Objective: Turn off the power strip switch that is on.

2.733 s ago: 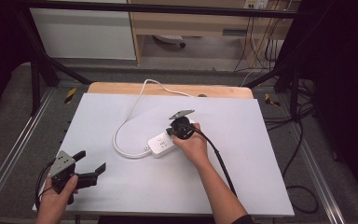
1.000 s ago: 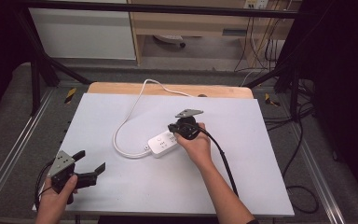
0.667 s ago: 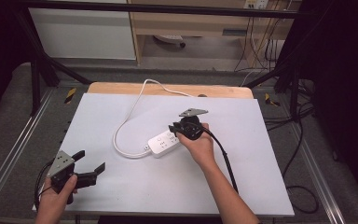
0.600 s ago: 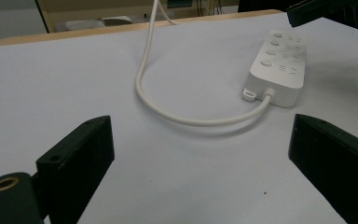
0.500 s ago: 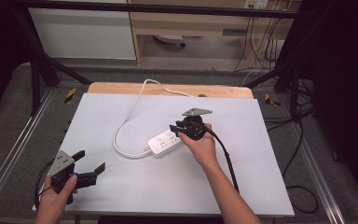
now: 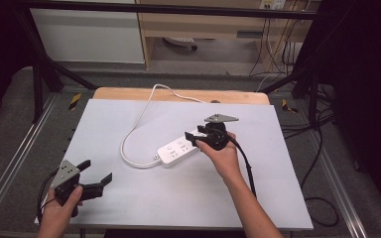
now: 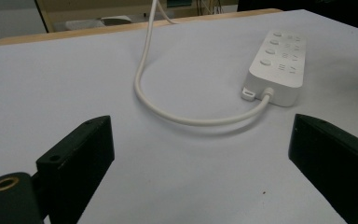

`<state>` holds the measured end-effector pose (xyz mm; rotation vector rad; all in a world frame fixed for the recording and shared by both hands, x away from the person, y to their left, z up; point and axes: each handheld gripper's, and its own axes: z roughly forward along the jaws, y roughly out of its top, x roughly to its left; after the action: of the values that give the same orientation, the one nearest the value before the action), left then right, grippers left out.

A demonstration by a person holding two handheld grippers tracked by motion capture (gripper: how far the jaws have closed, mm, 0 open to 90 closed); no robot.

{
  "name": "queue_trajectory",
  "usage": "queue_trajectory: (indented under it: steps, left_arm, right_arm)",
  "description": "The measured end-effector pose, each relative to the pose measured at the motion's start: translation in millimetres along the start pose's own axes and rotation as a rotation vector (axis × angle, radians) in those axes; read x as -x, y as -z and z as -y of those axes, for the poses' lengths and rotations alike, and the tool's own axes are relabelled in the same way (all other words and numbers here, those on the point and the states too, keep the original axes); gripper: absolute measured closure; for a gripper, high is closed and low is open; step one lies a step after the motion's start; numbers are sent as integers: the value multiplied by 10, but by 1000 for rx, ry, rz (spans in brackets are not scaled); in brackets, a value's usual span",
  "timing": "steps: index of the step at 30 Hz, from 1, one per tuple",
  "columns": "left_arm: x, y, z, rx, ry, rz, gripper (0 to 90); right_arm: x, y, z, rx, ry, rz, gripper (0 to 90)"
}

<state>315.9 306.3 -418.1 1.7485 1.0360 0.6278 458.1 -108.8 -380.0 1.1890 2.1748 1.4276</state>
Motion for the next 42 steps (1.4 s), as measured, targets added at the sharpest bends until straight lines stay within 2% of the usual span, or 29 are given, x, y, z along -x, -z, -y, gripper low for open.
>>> queue_trajectory:
  steps: [3, 7, 12, 17, 22, 25, 30, 33, 36, 42]
  left_arm:
    - [2, -1, 0, -1, 0, 3, 65]
    - [-1, -1, 0, 0, -2, 1, 66]
    - [3, 0, -1, -1, -2, -1, 65]
    - [5, -1, -1, -1, -2, -2, 65]
    - [5, 1, -1, -1, 0, -2, 65]
    - [5, 2, 0, -1, 0, -2, 65]
    - [10, 0, 0, -1, 2, -2, 65]
    - [14, 0, 0, -1, 0, -2, 65]
    - [14, 1, 1, -1, 2, -3, 65]
    - [1, 8, 3, -1, 7, -11, 65]
  right_arm:
    - [18, 58, -19, 16, -5, 4, 324]
    - [63, 135, -34, 28, -23, 20, 191]
    - [131, 261, -28, 56, -24, 33, 165]
    - [173, 383, -11, 84, -24, 43, 94]
    - [175, 527, 23, 89, 6, 41, 75]
    - [190, 638, 58, 93, 15, 60, 69]
    - [249, 858, 174, 107, 38, 93, 55]
    - [278, 1002, 277, 147, 55, 128, 48]
    - [310, 1149, 395, 192, 47, 133, 41]
    - [388, 1424, 621, 230, 43, 178, 44]
